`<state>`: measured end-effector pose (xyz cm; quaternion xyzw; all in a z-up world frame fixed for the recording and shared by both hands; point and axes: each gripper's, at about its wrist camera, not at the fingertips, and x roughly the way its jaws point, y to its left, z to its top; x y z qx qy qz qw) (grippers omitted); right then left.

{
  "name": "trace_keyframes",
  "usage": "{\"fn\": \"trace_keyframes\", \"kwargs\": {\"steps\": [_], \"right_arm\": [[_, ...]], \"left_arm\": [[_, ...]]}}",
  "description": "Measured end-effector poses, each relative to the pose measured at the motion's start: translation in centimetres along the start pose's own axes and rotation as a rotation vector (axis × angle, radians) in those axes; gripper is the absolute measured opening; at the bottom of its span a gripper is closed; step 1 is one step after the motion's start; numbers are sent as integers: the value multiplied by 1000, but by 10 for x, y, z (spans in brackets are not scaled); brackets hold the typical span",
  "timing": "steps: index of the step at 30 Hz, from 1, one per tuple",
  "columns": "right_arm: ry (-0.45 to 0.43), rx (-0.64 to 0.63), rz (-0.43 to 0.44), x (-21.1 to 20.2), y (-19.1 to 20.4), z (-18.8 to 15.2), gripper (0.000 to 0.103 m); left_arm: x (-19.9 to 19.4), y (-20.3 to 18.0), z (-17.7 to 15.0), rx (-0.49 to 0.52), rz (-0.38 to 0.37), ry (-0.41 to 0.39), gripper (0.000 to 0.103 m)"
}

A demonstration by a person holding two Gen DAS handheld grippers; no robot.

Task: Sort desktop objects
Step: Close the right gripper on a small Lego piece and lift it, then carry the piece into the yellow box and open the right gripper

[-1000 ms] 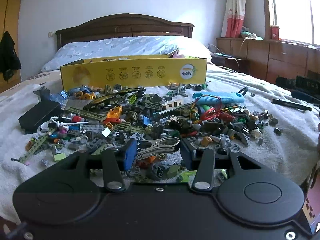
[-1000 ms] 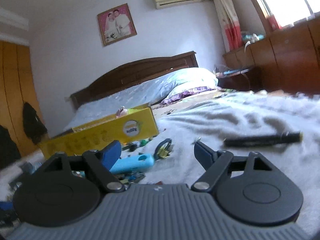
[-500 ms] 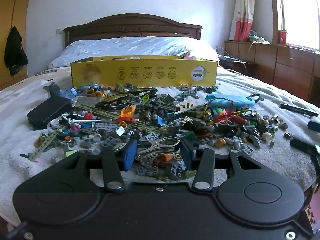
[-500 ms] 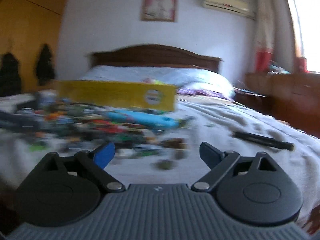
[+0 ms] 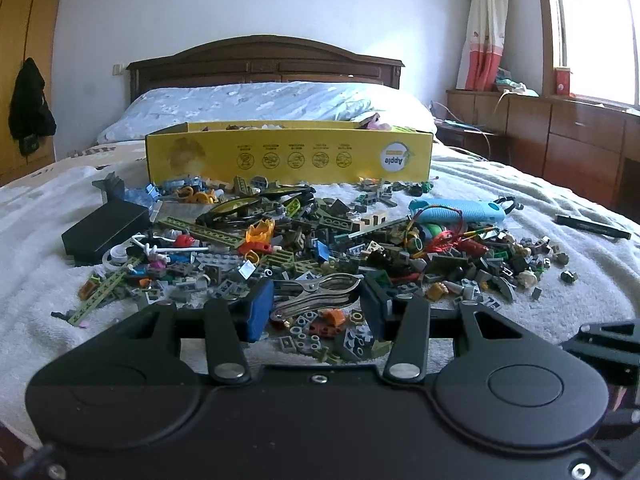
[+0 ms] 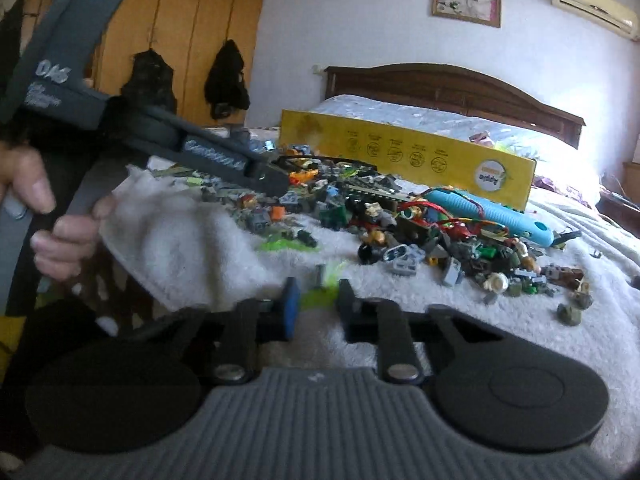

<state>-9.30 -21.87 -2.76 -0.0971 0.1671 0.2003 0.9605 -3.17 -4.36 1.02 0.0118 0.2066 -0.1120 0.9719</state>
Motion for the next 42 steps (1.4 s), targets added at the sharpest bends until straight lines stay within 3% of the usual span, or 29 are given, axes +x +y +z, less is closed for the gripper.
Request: {"fn": "trace_keyframes", "kwargs": {"steps": [3, 8, 10, 12, 13, 15, 18, 21, 31, 42], "right_arm": [[-5, 14, -35, -3, -6, 0, 20], [7, 65, -186, -6, -31, -2, 20], [15, 90, -207, -8, -41, -3, 21], [16, 100, -207, -11, -44, -5, 27], [15, 103, -211, -12, -45, -6, 43], [15, 100, -205, -11, -44, -8, 45], [16, 103, -204, -9, -42, -9, 45], [17, 148, -186, -4, -49, -7, 20], [-36, 199, -126, -15, -66, 31, 19], [9, 205, -30, 56, -111, 83, 19]], "left_arm": [[1, 2, -1, -4, 0, 1, 45], [2, 2, -2, -7, -4, 7, 45], [3, 1, -3, -4, -7, 8, 45], [3, 0, -3, 0, -9, 10, 45], [4, -1, -3, 1, -11, 11, 45], [5, -2, -2, 6, -17, 13, 45], [7, -5, 0, 15, -26, 14, 45], [10, -7, 4, 27, -38, 12, 45], [32, -4, 31, 24, -75, 11, 45], [101, 15, 102, 20, -73, -17, 45]]}}
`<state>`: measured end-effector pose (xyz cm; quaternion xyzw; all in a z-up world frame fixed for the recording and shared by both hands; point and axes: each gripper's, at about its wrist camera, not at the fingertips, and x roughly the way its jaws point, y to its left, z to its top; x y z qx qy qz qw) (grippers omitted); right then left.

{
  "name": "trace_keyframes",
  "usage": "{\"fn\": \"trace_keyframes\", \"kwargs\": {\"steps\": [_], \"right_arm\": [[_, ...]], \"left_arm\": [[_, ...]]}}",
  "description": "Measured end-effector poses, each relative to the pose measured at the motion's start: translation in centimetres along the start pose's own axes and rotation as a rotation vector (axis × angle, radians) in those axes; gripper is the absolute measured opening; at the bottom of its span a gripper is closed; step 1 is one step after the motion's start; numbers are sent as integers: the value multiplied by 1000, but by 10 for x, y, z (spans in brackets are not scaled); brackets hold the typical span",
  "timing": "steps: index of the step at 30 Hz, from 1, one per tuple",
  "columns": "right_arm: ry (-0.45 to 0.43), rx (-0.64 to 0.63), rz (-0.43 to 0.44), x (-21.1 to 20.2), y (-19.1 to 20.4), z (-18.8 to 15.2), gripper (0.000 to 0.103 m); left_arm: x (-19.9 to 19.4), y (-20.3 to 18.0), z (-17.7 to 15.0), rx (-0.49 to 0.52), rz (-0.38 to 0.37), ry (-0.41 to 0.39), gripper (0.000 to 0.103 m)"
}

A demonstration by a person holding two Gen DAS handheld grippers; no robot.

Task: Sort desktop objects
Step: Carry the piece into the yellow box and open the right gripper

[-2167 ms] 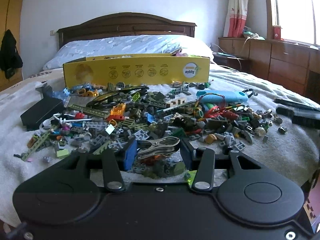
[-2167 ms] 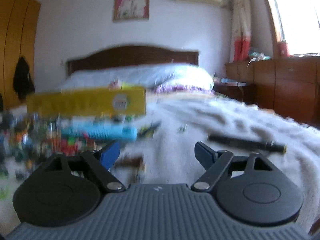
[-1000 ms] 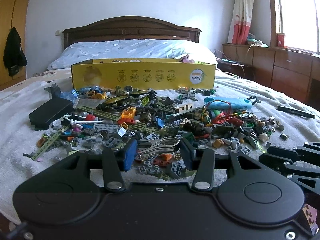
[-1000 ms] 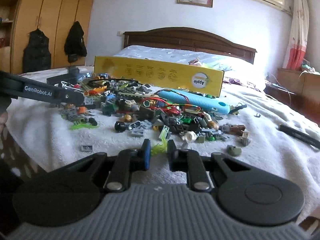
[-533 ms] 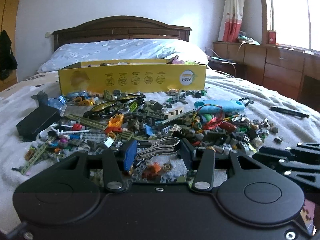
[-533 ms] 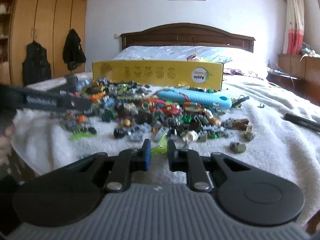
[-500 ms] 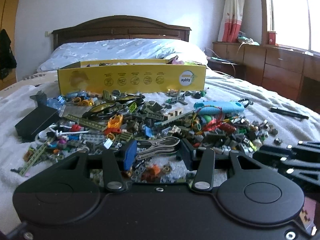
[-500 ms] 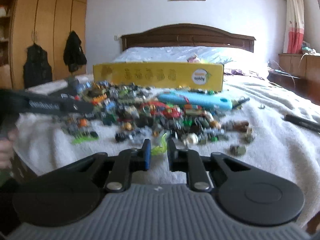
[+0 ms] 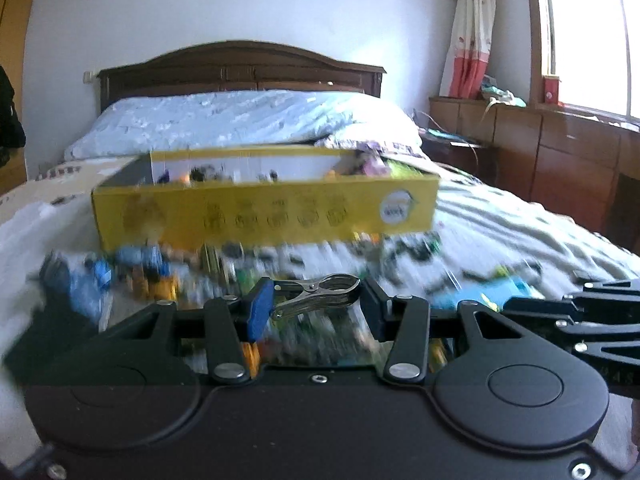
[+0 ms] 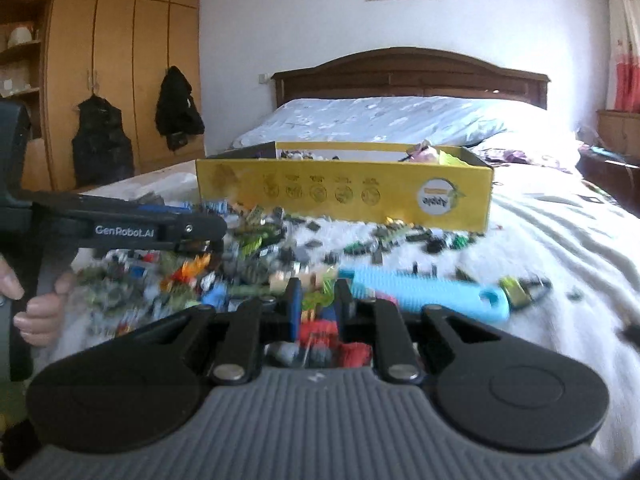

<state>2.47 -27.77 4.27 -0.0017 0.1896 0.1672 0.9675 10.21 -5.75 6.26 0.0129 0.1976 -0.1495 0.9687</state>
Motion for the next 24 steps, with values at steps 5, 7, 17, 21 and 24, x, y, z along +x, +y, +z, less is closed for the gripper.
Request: {"fn": "trace_keyframes", "kwargs": {"steps": [5, 7, 17, 21, 24], "right_arm": [[32, 9, 20, 44, -20, 38, 19], [46, 7, 18, 63, -28, 53, 19], [26, 17, -51, 161, -55, 119, 19], [25, 17, -75, 202, -58, 133, 19], [14, 43, -120, 225, -64, 140, 27]], "left_arm": [[44, 15, 41, 33, 38, -24, 45], [64, 22, 56, 41, 50, -32, 45], [163, 48, 106, 63, 128, -31, 45], [199, 59, 118, 33, 162, -15, 46], [220, 67, 127, 20, 202, -15, 52]]}}
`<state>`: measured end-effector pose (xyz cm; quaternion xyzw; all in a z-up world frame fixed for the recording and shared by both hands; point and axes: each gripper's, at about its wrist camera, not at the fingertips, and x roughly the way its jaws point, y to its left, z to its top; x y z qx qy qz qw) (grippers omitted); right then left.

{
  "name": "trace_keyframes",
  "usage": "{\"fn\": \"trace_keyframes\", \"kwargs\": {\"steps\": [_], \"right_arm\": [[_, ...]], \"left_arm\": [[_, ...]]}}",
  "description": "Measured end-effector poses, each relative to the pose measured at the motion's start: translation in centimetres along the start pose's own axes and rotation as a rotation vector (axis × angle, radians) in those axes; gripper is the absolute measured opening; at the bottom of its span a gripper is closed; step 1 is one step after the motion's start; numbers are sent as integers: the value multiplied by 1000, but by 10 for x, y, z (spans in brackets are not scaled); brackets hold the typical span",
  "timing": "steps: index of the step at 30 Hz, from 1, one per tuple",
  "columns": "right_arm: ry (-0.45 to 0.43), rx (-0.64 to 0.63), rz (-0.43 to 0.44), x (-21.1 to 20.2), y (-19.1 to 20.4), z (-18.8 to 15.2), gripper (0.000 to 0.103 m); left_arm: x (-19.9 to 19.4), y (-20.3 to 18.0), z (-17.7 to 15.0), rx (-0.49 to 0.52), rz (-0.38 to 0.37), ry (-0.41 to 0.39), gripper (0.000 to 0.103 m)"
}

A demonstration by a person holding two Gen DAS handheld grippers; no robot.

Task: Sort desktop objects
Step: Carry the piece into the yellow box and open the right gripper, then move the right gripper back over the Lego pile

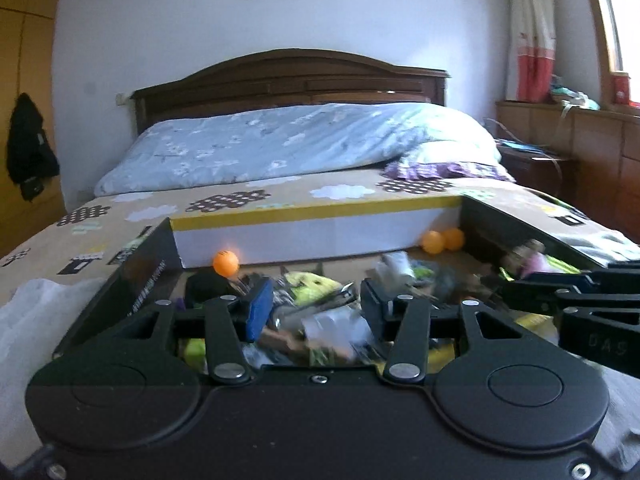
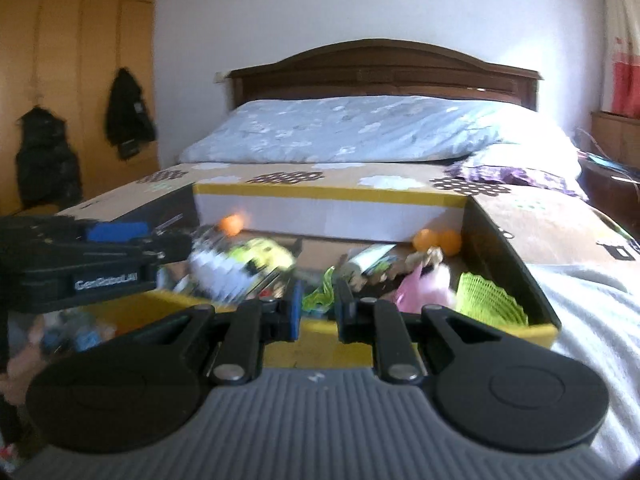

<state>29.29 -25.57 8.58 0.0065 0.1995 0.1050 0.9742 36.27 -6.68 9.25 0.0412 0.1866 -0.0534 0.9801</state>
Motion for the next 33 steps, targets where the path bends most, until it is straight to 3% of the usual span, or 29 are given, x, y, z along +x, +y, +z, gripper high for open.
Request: {"fn": "trace_keyframes", "kwargs": {"steps": [1, 4, 8, 13, 23, 27, 33], "right_arm": [[-3, 22, -6, 5, -3, 1, 45], [-10, 79, 3, 15, -14, 4, 51], [-7, 79, 7, 13, -19, 1, 56], [9, 50, 49, -16, -14, -3, 79], [38, 54, 150, -106, -6, -17, 86], [30, 30, 148, -146, -3, -26, 87], [31, 42, 158, -201, 1, -52, 88]], "left_arm": [[4, 2, 2, -2, 11, 2, 61], [5, 6, 5, 0, 16, -16, 74], [-9, 10, 0, -9, -6, -3, 80], [-41, 14, -8, -58, -11, 14, 89], [-122, 3, -21, -24, -51, 26, 93], [-162, -9, -20, 4, -83, -1, 93], [-219, -25, -42, 44, -151, 21, 94]]}}
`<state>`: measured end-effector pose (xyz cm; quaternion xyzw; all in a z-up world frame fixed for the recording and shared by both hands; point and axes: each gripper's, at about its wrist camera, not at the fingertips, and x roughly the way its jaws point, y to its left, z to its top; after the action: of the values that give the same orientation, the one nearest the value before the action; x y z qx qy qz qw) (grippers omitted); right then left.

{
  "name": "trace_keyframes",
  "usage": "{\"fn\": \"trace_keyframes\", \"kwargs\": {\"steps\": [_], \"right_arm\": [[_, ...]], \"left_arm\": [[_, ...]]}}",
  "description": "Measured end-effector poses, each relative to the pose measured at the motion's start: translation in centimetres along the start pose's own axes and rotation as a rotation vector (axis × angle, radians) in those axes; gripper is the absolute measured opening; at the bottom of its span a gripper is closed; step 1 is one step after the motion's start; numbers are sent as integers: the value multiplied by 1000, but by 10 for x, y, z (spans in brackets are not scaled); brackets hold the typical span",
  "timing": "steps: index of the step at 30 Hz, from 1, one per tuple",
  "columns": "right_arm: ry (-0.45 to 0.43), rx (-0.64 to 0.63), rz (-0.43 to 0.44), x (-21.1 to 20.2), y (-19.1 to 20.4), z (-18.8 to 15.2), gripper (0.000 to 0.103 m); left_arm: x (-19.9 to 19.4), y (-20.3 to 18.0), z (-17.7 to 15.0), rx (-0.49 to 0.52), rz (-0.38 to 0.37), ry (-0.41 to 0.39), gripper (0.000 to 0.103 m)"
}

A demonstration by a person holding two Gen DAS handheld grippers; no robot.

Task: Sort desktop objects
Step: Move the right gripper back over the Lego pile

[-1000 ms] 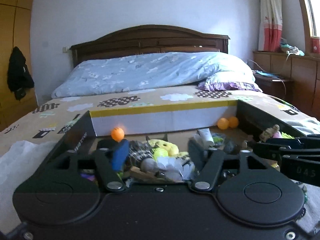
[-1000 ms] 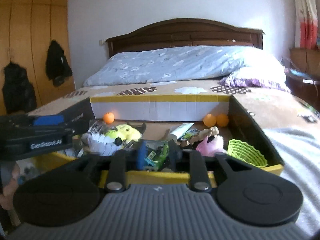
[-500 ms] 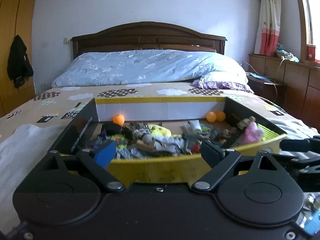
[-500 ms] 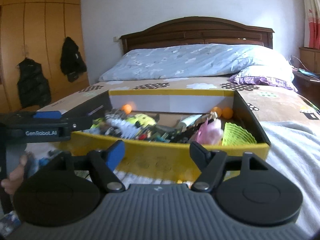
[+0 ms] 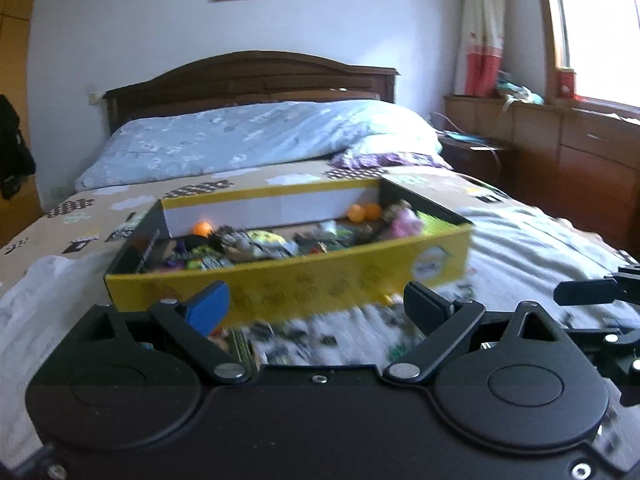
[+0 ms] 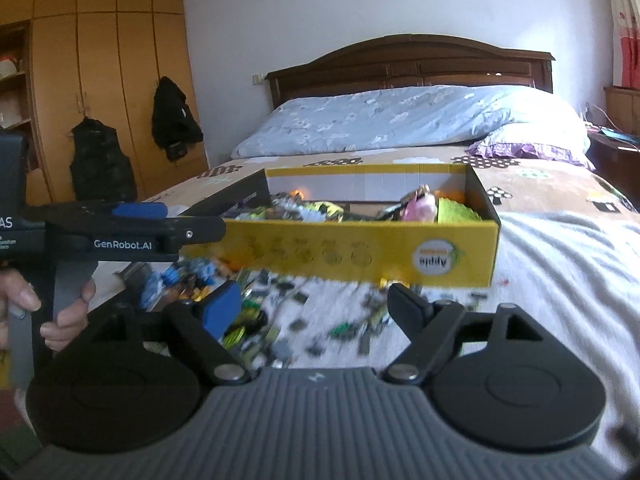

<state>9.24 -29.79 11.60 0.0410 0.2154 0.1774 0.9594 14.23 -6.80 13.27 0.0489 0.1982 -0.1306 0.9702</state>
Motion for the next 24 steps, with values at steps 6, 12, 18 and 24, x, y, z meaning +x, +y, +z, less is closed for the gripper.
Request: {"fn": "trace_keyframes", "kwargs": {"steps": [6, 12, 18, 24], "right_arm": [[-5, 9, 5, -40, 18, -44, 91], [-48, 25, -57, -64, 45, -94, 91], [-50, 92, -43, -79, 60, -134, 91], [-58, -1, -70, -89, 90, -167, 91]], "left_arm": [[-53, -12, -46, 4, -38, 7, 95], [-93, -10, -94, -74, -68, 56, 95], [-121, -3, -132, -124, -24, 68, 97], [-133, 5, -154, -143, 17, 78, 97]]}}
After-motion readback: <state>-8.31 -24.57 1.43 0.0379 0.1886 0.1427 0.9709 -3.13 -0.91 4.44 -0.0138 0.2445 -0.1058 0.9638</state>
